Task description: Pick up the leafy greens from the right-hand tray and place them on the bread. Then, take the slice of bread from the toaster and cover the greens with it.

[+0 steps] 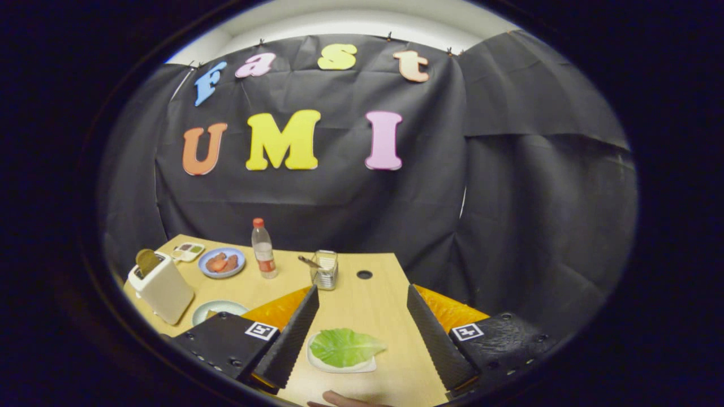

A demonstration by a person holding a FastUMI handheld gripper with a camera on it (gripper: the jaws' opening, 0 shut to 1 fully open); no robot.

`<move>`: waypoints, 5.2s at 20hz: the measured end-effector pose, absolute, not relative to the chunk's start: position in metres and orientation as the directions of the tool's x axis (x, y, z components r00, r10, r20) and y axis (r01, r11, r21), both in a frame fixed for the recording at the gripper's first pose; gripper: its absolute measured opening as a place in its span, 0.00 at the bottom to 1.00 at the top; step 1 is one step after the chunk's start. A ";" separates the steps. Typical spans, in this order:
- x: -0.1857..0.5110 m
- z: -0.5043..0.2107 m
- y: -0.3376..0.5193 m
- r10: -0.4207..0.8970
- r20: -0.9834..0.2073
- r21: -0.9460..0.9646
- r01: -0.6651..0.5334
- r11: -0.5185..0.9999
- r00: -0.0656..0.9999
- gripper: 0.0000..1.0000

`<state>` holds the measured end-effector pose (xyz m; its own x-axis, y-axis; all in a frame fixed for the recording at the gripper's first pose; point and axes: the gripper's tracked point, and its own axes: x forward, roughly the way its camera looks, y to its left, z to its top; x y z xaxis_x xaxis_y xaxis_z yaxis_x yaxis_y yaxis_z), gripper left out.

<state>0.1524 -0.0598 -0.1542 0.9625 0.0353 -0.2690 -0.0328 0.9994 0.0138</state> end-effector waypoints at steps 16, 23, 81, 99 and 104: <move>0.225 -0.387 -0.069 0.127 -0.738 0.118 -0.058 0.991 0.663 0.86; 0.232 -0.383 -0.064 0.097 -0.740 0.055 -0.084 0.995 0.665 0.39; 0.137 -0.298 0.292 0.355 -0.770 0.197 -0.332 0.922 0.531 0.00; 0.170 -0.305 0.247 0.265 -0.722 0.072 -0.312 0.947 0.639 0.75; 0.153 -0.245 0.247 0.227 -0.636 0.078 -0.231 0.970 0.738 0.96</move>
